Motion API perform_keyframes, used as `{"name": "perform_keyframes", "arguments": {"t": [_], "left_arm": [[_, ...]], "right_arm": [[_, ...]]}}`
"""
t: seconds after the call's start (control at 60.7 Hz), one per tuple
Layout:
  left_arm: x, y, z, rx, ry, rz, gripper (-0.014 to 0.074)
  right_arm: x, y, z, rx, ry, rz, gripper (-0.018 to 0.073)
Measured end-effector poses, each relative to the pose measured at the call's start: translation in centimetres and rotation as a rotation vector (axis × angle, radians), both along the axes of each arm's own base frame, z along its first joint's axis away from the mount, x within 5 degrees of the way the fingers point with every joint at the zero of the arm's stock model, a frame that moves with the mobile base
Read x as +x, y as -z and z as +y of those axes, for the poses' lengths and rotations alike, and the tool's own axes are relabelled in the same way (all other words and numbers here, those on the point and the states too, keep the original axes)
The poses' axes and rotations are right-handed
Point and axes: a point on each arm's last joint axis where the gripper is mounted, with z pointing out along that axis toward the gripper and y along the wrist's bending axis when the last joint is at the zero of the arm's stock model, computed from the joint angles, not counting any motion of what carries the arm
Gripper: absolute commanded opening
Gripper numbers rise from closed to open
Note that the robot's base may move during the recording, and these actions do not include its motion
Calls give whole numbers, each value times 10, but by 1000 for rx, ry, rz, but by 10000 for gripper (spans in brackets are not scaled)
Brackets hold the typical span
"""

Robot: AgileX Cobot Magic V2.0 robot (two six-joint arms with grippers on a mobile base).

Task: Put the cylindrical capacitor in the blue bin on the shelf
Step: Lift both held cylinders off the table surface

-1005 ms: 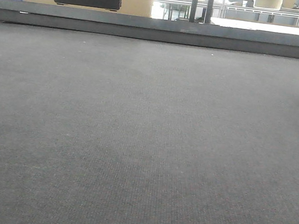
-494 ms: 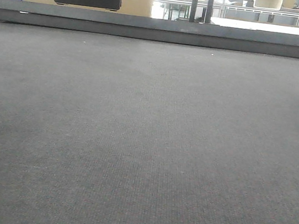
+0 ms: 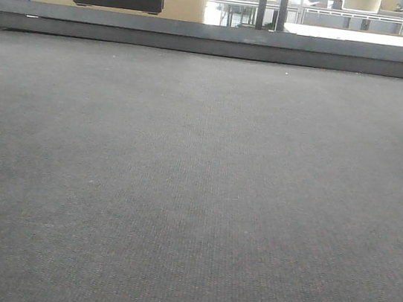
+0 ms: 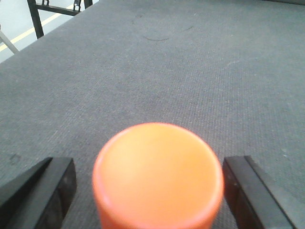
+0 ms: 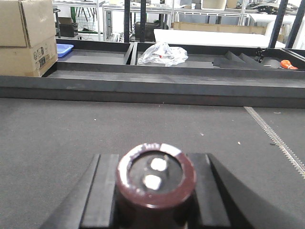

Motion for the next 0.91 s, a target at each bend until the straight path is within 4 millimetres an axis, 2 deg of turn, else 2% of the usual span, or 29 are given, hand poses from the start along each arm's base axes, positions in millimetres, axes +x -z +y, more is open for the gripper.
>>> {"name": "perform_keyframes", "arguments": {"t": [0.082, 0.148, 0.297, 0.346, 0.461, 0.56, 0.741, 0.906], "left_arm": [[1, 3, 0, -1, 0, 7, 428], [1, 4, 0, -1, 0, 10, 309], [1, 3, 0, -1, 0, 10, -36], [1, 2, 0, -1, 2, 19, -111], [-3, -6, -3, 21, 37, 77, -111], [-10, -25, -5, 52, 69, 129, -111], [-32, -95, -21, 88, 108, 168, -111], [-60, -162, -51, 115, 179, 146, -111]], "right_arm": [[0, 0, 0, 0, 0, 0, -159], [0, 0, 0, 0, 0, 2, -159], [0, 3, 0, 1, -3, 29, -159], [0, 4, 0, 2, -5, 45, -159], [-1, 6, 1, 5, -12, 104, -159], [-1, 0, 2, 8, -21, 151, -159], [-2, -15, 3, 11, -38, 230, -159], [-4, -18, 4, -5, -46, 295, -159]]}}
